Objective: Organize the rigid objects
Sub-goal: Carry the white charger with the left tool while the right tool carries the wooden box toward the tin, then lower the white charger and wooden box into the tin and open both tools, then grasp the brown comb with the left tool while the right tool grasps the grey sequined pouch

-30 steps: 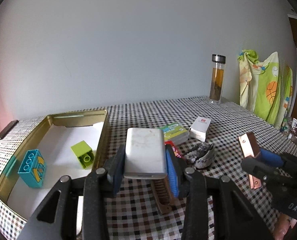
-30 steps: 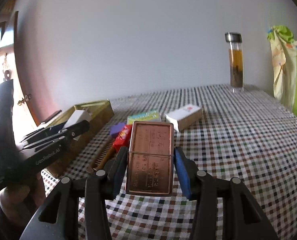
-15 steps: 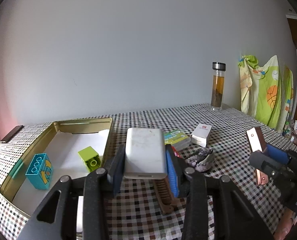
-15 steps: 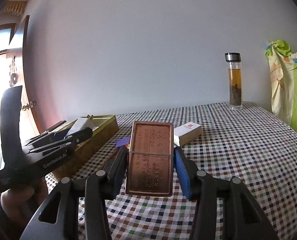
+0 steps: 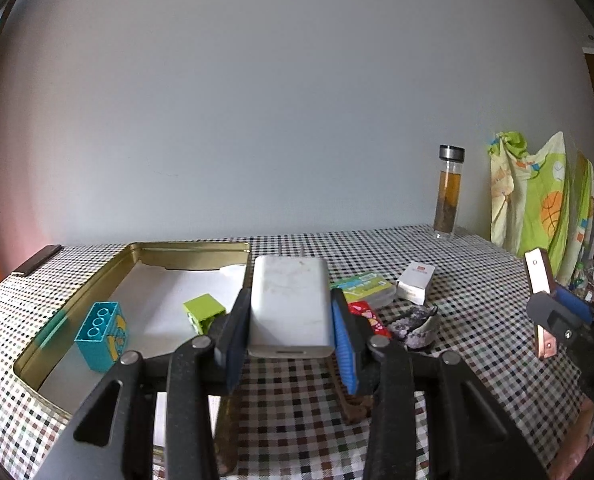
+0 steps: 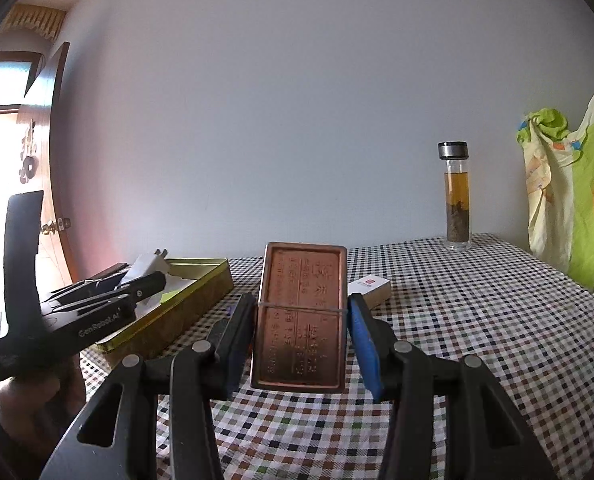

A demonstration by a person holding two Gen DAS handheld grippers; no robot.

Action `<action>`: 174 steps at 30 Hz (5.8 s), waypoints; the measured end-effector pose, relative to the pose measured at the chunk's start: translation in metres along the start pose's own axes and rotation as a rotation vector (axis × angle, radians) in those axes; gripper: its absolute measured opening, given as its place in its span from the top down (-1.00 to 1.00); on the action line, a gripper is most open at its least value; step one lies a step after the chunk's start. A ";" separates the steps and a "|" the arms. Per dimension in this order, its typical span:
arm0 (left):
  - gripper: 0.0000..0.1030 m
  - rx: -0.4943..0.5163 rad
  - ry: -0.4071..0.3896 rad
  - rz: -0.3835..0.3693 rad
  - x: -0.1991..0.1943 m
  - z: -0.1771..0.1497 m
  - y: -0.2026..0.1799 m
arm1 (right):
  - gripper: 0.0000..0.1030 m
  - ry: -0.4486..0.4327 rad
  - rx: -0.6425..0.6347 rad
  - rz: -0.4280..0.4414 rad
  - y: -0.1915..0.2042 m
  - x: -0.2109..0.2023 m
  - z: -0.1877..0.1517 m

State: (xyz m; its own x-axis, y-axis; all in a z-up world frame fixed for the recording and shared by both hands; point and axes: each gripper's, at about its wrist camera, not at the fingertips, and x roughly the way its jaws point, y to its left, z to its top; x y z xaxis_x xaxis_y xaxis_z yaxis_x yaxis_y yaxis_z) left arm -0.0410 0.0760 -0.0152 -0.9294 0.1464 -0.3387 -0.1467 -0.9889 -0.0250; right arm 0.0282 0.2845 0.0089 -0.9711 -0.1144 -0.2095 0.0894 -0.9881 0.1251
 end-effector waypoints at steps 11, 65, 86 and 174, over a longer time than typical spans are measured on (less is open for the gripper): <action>0.28 -0.025 -0.014 0.012 -0.008 -0.002 0.015 | 0.04 0.009 -0.014 -0.030 0.013 0.004 0.002; 0.28 -0.131 0.004 0.106 -0.028 -0.007 0.103 | 0.04 0.066 -0.147 0.234 0.128 0.032 -0.012; 0.28 -0.144 0.011 0.151 -0.031 -0.010 0.124 | 0.04 0.107 -0.181 0.301 0.160 0.040 -0.015; -0.87 0.077 0.257 0.020 0.032 0.010 0.018 | -0.48 0.378 0.036 -0.013 0.015 0.129 0.012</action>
State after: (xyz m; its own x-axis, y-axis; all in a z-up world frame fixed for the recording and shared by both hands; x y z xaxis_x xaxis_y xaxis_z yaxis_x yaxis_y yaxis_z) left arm -0.0767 0.0630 -0.0176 -0.8175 0.1056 -0.5662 -0.1637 -0.9851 0.0526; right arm -0.0987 0.2564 -0.0047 -0.8214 -0.1386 -0.5532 0.0632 -0.9862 0.1531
